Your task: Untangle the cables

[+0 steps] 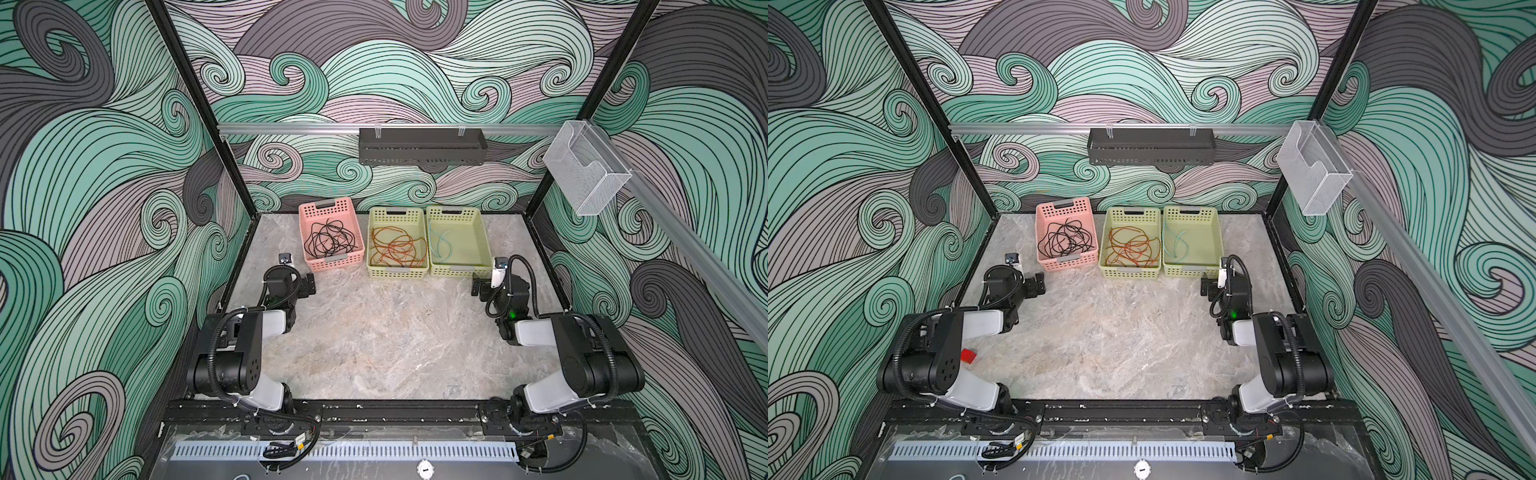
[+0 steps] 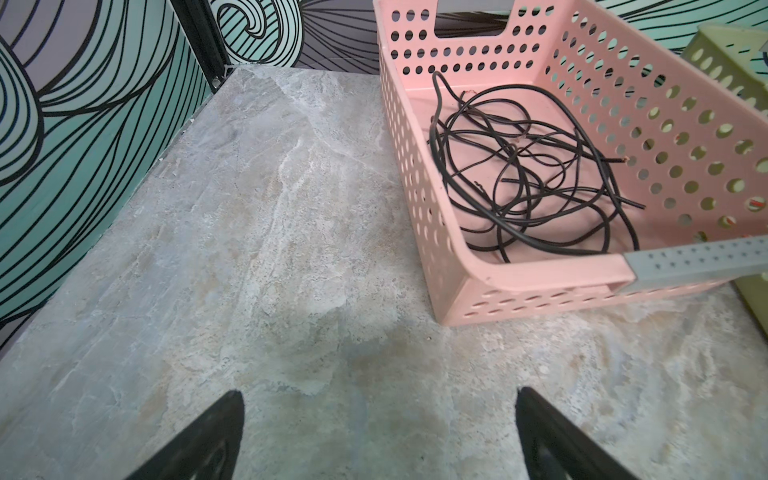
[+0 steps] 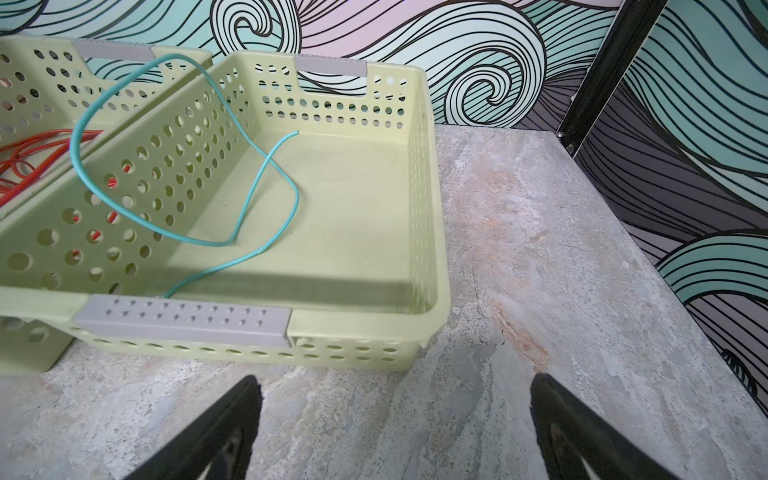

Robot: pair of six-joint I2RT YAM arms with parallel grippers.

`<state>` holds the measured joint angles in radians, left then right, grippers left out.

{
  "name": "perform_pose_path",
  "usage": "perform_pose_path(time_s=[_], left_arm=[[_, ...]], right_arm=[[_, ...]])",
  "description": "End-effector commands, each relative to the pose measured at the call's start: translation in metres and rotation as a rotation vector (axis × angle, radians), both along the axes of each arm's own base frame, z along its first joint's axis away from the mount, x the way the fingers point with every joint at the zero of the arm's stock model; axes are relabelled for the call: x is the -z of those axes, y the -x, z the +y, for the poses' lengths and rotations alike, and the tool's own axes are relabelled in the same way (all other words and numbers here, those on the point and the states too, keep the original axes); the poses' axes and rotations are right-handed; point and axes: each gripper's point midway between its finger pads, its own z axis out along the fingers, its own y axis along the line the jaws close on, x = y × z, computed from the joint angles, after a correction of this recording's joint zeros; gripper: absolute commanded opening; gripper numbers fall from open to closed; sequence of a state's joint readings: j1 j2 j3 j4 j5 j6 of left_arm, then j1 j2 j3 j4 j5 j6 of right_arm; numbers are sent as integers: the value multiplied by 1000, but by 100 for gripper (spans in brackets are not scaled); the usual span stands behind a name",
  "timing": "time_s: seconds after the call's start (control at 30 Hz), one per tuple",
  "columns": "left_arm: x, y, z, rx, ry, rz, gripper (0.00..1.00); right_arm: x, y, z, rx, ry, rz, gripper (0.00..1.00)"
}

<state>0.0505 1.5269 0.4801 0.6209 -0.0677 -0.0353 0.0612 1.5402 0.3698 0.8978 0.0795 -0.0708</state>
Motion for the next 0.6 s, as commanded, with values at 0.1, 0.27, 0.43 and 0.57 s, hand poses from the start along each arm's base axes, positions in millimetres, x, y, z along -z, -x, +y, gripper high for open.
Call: perform_pose_path(time_s=[0.1,0.27,0.43,0.57], left_arm=[[-11,-5,0,5,9,-28,99],[-10,-5,0,7,9,-27,99],[-11,-5,0,6,9,-28,99],[-11,-5,-1,7,10,-27,99]], right_arm=[[-4,-3,-1,3,-9,-13,100],[-5,-4,-1,2,-8,-13,100],[-3,-6,-1,-6,-23,3,100],[-5,-5,-2,-3,-23,-6,100]])
